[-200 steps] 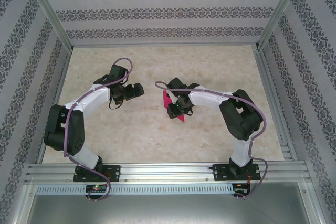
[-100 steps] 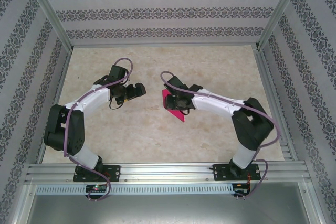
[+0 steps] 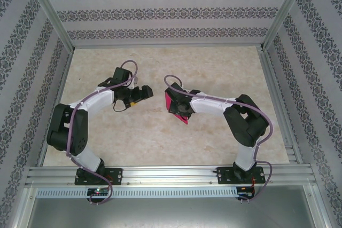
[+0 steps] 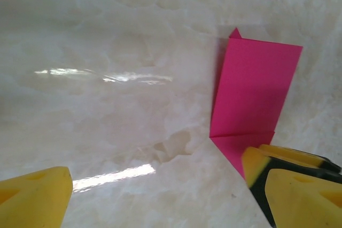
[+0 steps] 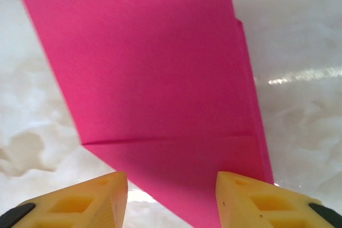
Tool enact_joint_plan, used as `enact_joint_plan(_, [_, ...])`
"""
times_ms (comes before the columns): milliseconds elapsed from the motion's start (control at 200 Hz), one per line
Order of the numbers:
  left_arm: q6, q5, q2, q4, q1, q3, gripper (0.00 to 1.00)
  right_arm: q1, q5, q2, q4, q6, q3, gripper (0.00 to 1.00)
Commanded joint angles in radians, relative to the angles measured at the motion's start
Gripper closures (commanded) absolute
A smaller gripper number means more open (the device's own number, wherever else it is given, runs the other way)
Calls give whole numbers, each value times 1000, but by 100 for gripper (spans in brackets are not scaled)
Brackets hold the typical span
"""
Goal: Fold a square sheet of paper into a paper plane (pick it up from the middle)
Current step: Fold the wing for the fifth time at the center of the table.
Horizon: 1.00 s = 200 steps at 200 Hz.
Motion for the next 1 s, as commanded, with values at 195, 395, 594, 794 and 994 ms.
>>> enact_joint_plan(195, [-71,168,84,141,-50,-5,13,-39,-63,-22,120,5,-106,53])
enact_joint_plan(395, [-65,78,71,101,-51,-4,14,-1,-119,26,154,-323,-145,58])
enact_joint_plan(594, [-67,33,53,84,-51,-15,13,-4,-113,-5,68,-654,-176,64])
enact_joint_plan(794, [-87,38,46,101,-51,-38,14,-41,-189,-142,103,-626,-160,60])
enact_joint_plan(994, [-101,51,43,112,-56,-49,14,-44,-164,-211,191,-276,-161,59])
